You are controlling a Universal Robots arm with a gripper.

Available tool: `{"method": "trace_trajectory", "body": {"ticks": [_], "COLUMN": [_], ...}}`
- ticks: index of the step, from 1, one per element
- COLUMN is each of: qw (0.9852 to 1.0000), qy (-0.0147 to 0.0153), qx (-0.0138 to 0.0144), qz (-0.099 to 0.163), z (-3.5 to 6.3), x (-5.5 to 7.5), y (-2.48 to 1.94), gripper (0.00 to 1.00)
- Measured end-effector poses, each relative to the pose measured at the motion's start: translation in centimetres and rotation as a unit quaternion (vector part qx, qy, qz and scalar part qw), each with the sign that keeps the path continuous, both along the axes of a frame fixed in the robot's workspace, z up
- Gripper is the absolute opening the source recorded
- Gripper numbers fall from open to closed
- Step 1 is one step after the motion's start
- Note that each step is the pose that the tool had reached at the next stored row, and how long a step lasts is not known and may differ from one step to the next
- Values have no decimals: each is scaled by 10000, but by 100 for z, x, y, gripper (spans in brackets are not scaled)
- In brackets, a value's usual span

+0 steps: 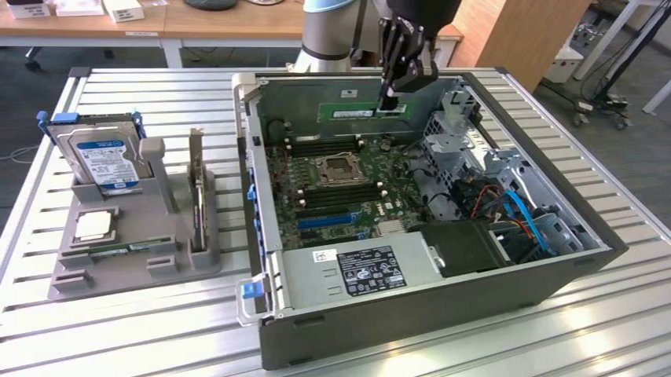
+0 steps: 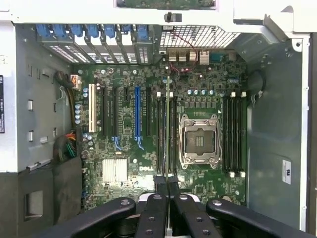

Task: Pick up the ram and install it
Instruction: 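Pick up the ram and move it above insertion slot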

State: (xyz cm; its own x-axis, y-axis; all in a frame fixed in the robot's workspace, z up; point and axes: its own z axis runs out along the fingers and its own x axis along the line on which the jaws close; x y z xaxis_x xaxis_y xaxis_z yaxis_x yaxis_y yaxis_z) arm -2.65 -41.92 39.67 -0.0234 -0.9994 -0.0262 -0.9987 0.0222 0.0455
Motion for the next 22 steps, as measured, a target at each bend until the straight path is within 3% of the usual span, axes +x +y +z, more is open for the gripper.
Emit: {"method": "trace_trajectory", "body": {"ticks": [22], "qw": [10000], "qy": [0], "qx": [0], "qz": [0], "z": [-400], "x": [0], "y": [0], "gripper": [12]}}
